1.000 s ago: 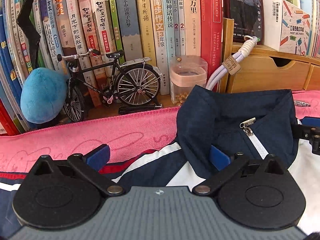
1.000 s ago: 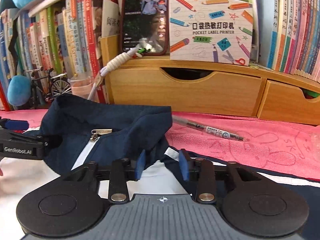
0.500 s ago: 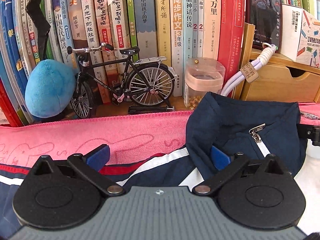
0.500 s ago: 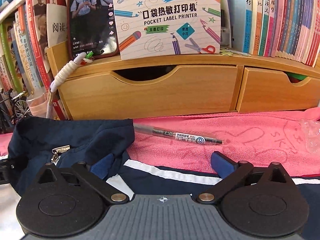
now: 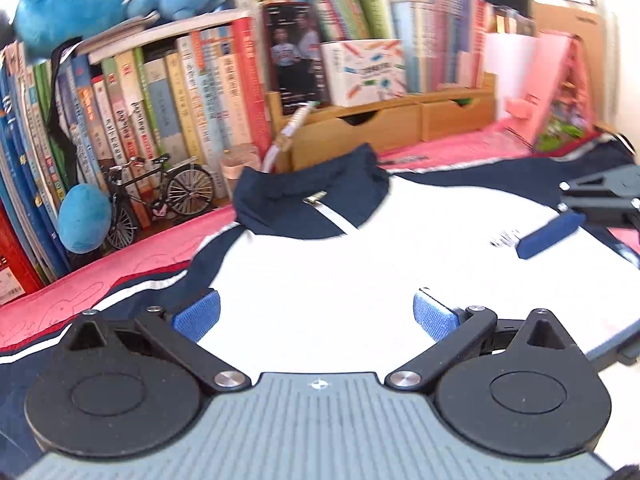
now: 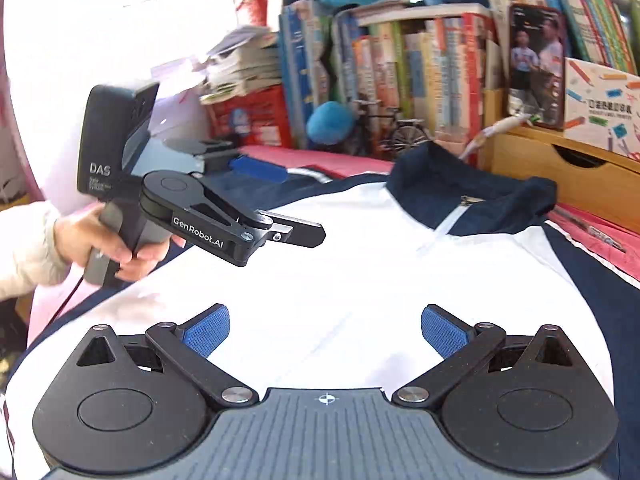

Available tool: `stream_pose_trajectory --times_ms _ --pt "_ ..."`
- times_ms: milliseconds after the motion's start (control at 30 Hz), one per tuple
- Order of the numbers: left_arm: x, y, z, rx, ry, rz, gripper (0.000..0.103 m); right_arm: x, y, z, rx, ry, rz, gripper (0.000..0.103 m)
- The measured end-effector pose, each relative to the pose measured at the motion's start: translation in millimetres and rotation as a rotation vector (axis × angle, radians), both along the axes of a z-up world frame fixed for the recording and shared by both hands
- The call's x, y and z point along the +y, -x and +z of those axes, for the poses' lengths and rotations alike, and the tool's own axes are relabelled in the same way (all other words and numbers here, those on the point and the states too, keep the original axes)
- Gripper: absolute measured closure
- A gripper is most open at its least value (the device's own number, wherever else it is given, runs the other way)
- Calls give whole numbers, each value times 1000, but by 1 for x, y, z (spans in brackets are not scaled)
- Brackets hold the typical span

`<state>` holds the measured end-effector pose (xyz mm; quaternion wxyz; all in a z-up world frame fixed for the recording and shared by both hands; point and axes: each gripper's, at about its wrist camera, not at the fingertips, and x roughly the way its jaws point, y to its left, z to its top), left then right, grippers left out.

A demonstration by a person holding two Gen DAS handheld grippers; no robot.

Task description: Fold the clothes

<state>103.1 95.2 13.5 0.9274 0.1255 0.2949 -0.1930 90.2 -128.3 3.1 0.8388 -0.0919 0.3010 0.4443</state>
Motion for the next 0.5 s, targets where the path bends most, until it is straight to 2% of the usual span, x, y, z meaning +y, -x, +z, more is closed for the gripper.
stream_pose_trajectory --times_ms 133,233,400,500 --pt "-17 68 -16 58 -104 -193 0 1 67 -9 2 100 112 0" --pt "-26 118 -31 22 -164 -277 0 -3 107 -23 2 156 144 0" --pt "-25 165 -36 64 -158 -341 0 -31 155 -22 -3 118 121 0" --pt "-22 190 -36 54 -168 -359 0 -48 182 -21 -22 127 119 0"
